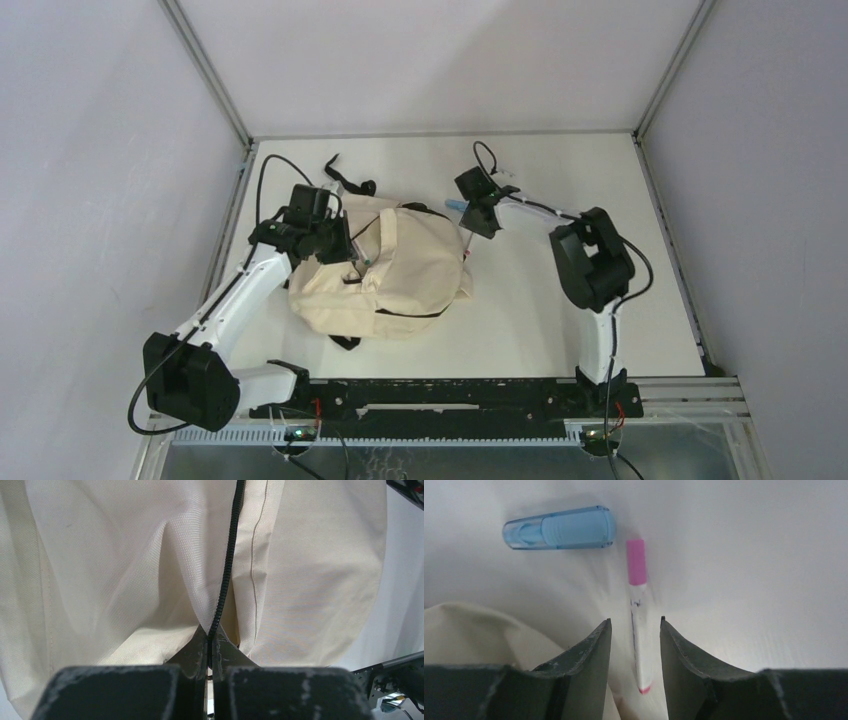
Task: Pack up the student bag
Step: Pick up the stationery from the center of the board.
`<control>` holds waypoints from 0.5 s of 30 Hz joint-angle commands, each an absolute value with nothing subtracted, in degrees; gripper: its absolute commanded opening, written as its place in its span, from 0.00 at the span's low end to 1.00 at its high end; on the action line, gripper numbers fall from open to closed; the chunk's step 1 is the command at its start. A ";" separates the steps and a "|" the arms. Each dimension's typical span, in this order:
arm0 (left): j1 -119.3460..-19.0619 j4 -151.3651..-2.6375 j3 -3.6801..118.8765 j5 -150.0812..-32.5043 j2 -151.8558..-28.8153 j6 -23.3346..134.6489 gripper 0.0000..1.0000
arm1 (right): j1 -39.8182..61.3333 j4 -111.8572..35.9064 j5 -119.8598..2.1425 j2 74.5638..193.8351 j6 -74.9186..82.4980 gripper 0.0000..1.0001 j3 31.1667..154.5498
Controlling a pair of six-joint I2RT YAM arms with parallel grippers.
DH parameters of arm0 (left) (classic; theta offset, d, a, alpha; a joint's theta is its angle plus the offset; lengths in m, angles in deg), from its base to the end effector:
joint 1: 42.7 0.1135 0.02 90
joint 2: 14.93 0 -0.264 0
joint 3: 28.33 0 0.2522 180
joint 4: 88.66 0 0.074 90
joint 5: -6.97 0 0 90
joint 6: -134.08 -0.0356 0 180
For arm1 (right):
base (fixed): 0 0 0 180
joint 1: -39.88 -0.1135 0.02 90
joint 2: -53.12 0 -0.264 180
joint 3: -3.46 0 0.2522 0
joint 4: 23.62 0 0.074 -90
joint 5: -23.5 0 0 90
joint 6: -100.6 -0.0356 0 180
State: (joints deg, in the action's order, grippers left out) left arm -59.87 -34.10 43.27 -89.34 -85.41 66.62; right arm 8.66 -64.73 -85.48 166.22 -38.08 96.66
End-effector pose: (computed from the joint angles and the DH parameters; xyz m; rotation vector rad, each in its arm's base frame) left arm 0.2368 -0.0773 0.2794 -0.0730 2.5456 -0.4177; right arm 0.3591 0.2041 0.1763 0.4950 2.4991 0.0964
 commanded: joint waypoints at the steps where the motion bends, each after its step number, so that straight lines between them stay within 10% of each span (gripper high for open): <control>1: -59.15 -35.98 41.94 -87.88 -83.46 67.14 0.00 | 7.62 -69.95 -86.83 169.95 -36.39 0.48 103.60; 15: -59.15 -35.87 42.99 -90.59 -81.85 66.07 0.00 | 10.05 -65.65 -85.40 162.66 -37.85 0.00 92.25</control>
